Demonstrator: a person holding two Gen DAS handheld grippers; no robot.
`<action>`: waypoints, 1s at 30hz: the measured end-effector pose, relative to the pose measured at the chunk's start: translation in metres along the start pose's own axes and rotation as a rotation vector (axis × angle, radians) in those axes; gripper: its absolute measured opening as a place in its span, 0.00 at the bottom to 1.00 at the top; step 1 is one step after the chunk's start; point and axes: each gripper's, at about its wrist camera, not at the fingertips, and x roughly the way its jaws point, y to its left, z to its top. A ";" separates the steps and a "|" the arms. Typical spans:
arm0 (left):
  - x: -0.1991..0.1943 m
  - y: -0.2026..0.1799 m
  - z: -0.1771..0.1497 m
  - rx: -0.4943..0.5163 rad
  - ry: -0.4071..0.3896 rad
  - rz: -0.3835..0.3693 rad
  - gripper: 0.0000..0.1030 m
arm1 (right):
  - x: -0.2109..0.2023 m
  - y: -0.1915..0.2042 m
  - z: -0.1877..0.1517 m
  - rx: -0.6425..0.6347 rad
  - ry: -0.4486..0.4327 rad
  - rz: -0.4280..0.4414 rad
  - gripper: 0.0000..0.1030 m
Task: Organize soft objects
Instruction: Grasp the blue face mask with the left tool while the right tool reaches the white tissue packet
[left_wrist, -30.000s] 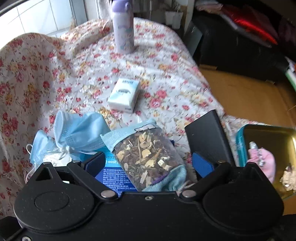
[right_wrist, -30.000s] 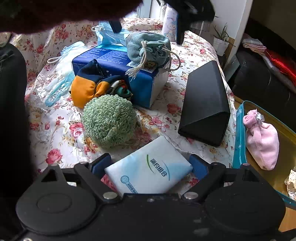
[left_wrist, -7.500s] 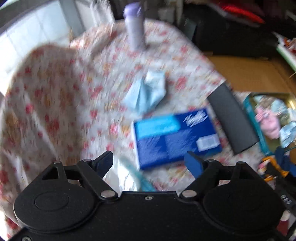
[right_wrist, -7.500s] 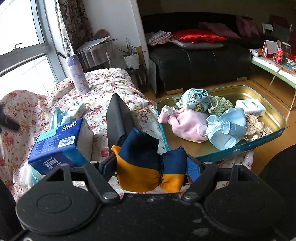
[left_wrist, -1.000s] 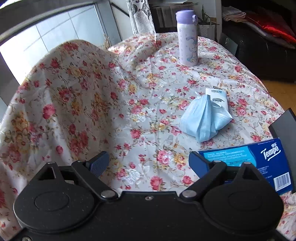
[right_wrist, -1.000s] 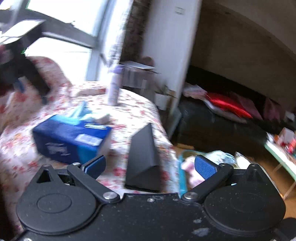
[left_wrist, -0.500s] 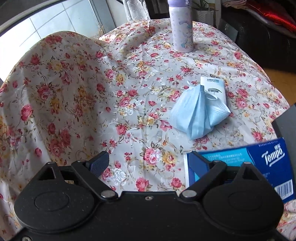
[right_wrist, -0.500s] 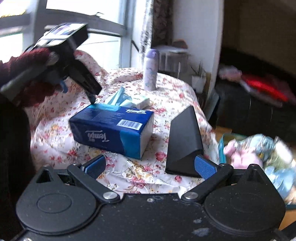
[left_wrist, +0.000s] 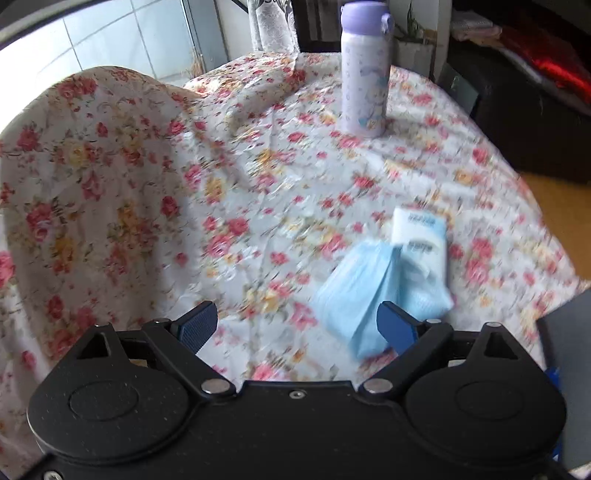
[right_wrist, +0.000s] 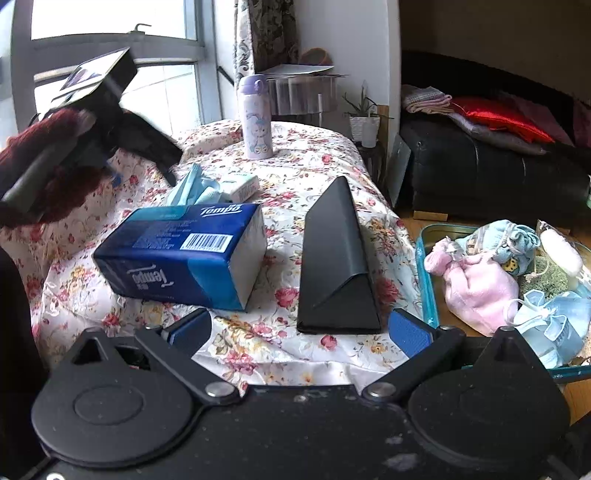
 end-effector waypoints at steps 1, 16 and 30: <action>0.001 -0.001 0.003 -0.008 -0.003 -0.014 0.88 | -0.001 0.003 -0.001 -0.014 -0.005 0.001 0.99; 0.022 -0.018 0.000 0.058 -0.046 -0.110 0.89 | 0.000 0.038 -0.003 0.001 0.076 0.006 0.99; 0.035 -0.005 0.003 -0.042 0.050 -0.219 0.92 | 0.013 0.052 0.038 -0.018 0.062 0.009 0.99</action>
